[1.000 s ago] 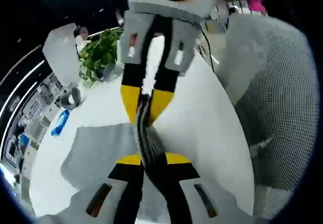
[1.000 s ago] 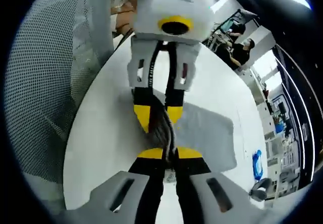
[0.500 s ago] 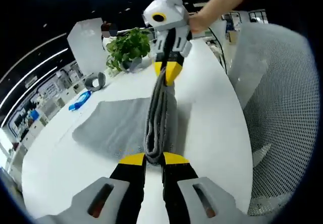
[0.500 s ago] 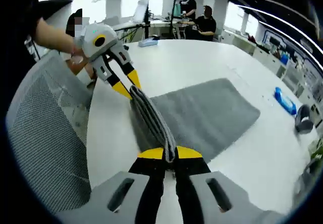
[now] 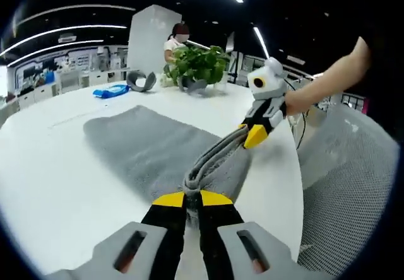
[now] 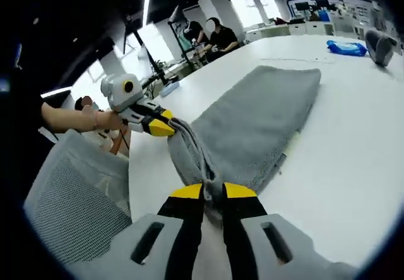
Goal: Fold the towel on the table until its edges align and the towel forms a compact rectangular stack.
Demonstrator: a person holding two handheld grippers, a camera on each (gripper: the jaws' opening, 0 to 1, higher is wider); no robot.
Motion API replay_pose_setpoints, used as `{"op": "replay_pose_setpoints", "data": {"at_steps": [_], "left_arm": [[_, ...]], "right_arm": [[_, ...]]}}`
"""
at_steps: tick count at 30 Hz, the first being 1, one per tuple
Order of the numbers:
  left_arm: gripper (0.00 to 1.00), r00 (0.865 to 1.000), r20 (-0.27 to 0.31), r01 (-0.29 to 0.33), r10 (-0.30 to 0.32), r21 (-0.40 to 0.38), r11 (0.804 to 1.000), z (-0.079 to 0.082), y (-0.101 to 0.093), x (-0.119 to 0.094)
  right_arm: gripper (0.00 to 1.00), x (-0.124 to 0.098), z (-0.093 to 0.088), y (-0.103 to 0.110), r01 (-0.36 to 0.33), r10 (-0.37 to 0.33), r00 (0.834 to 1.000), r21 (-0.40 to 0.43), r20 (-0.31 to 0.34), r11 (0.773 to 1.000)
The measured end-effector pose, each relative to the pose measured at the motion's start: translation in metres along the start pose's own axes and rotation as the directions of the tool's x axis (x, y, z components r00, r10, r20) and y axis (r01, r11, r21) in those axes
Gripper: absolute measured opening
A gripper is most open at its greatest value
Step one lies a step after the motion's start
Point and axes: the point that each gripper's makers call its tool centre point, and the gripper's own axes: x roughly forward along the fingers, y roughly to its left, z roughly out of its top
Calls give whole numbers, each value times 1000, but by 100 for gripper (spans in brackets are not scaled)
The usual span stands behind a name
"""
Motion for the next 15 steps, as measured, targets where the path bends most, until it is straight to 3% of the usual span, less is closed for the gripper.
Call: {"op": "replay_pose_setpoints", "data": {"at_steps": [3,5,9,15], "left_arm": [[6,1000,13,16,-15,-87,996,3,-3,-4],[5,999,37,30,-27,-87,996,11,-6,-11],[5,990,126,80,-69,-81,994,39,-22,-33],[5,974,199,121,-112,-36,992,73,-45,-61]], "right_arm": [[5,-3,5,6,-30,27,999,71,44,997],[5,-8,10,10,-47,41,997,92,65,995],[5,-24,32,30,-81,72,988,61,136,995],[4,-47,55,64,-121,125,980,-37,156,992]]}}
